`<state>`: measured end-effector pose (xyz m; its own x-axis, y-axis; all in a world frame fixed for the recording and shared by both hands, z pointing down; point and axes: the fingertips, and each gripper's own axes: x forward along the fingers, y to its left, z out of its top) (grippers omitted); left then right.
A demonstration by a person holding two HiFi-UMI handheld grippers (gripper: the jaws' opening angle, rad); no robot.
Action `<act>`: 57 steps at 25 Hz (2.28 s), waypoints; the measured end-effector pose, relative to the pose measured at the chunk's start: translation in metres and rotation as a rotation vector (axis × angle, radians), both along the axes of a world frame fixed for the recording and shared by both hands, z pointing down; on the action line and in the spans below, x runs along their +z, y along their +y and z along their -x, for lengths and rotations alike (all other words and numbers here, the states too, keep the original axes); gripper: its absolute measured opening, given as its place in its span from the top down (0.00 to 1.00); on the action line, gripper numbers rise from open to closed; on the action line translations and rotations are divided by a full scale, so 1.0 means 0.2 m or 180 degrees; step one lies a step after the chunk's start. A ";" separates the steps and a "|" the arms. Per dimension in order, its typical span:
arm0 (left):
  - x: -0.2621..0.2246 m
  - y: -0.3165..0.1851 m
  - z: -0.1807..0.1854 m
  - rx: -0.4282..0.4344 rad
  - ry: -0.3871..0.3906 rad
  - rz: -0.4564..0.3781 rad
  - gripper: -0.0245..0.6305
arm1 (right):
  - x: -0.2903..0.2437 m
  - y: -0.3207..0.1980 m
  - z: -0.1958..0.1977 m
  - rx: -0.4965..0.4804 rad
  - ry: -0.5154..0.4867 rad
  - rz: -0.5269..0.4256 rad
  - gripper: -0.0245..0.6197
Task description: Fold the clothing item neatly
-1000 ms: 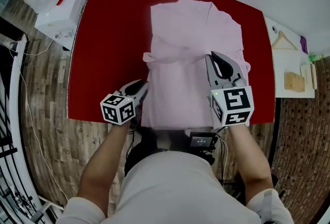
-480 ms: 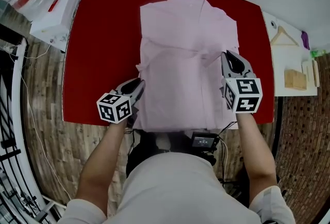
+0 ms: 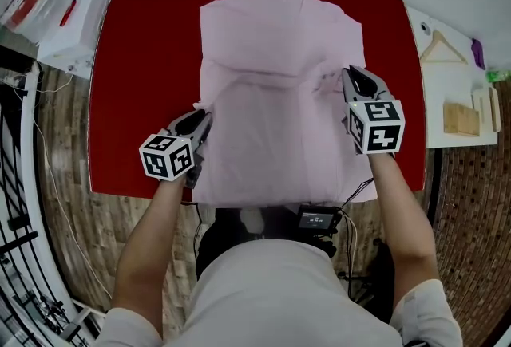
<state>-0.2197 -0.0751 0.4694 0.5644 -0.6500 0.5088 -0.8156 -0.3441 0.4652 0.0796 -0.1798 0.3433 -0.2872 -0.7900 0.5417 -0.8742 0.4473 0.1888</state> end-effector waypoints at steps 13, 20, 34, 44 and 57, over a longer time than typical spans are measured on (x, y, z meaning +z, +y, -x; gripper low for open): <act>0.14 -0.08 -0.04 0.0102 -0.0318 0.0245 0.88 | 0.41 -0.19 -0.32 0.0366 -0.0015 0.0516 0.92; 0.19 -0.06 -0.05 0.0116 -0.0367 0.0370 0.88 | 0.69 -0.22 -0.52 0.0557 0.0192 0.0832 0.92; 0.25 -0.04 -0.05 0.0245 -0.0416 0.0593 0.88 | 0.84 -0.23 -0.66 0.0755 0.0376 0.1081 0.91; 0.20 0.01 -0.05 0.0216 -0.0298 0.0615 0.88 | 0.76 -0.20 -0.69 0.0737 0.0328 0.0905 0.85; 0.00 0.18 -0.07 0.0135 -0.0179 0.0327 0.88 | 0.64 -0.02 -0.75 0.0599 0.0298 0.0631 0.79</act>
<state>-0.2064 -0.0387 0.4694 0.5590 -0.5692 0.6030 -0.8271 -0.3317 0.4537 0.2291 -0.1846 0.4715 -0.0871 -0.7008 0.7080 -0.9282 0.3152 0.1978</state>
